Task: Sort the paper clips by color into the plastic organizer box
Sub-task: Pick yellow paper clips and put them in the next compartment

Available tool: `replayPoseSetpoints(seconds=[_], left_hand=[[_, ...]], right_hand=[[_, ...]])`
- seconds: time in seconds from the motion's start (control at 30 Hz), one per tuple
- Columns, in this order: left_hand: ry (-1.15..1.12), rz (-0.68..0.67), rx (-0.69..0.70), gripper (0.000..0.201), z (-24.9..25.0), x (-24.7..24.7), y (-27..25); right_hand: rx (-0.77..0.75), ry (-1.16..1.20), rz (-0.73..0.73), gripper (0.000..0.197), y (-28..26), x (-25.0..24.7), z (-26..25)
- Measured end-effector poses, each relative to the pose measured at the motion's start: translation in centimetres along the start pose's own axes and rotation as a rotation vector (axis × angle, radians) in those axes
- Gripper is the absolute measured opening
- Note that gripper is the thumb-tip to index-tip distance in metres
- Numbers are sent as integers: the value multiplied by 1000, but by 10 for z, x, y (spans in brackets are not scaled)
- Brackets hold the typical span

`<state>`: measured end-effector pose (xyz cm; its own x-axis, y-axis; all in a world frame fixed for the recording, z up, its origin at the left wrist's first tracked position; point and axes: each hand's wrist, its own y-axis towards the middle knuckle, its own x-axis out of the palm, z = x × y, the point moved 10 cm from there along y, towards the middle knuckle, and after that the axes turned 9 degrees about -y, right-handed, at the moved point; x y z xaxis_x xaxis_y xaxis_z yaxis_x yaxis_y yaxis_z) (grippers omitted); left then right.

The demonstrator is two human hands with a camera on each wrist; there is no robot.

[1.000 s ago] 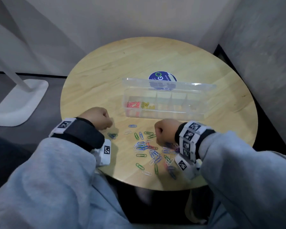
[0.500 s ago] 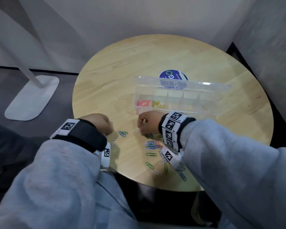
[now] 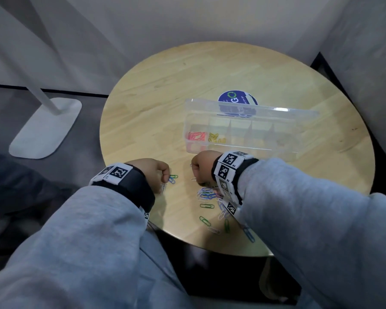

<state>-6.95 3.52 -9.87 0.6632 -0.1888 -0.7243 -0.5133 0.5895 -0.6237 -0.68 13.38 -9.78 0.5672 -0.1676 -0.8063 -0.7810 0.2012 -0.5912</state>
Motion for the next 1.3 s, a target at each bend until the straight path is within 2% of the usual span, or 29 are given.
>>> replayPoseSetpoints(seconds=[0.13,0.2,0.27,0.33,0.4,0.57,0.67,0.73,0.8,0.87,0.93,1.0,1.17,1.2,1.3], left_hand=[[-34,35,47,8,7,1,5],[-41,62,56,5,9,0,6],[-37,90,40,10,7,-5,6],[-24,73,-3,27,0,-8,7],[-4,40,-32,35,-5,-5,8],[0,35,-40,32,2,2,13],[-3,35,-43,25,3,4,13],[14,57,-26,18,5,2,12],[15,85,-16,23,6,-4,9],[1,107,-19,30,7,-9,5],[-11,104,-32,30,9,-8,4],[-6,94,-42,26,13,-4,5],[-28,89,-37,12,16,4,8],[-58,75,-35,9,15,4,7],[-266,53,-16,17,12,-8,4]], right_hand=[[32,-62,-25,5,-8,7,12],[53,32,-21,4,-14,8,21],[85,163,-9,14,-22,7,32],[116,297,3,24,-29,7,42],[141,485,-3,24,-32,11,48],[216,1075,-86,28,-34,32,44],[271,1244,-188,29,-35,42,34],[282,1324,-168,26,-33,42,36],[242,1262,-133,19,-33,38,38],[148,934,-65,13,-34,25,35],[72,586,12,16,-36,12,26],[29,399,18,17,-39,9,15],[-22,106,-4,33,-36,17,-3],[-26,85,-1,32,-34,17,-4],[-13,108,-11,17,-31,19,-2]])
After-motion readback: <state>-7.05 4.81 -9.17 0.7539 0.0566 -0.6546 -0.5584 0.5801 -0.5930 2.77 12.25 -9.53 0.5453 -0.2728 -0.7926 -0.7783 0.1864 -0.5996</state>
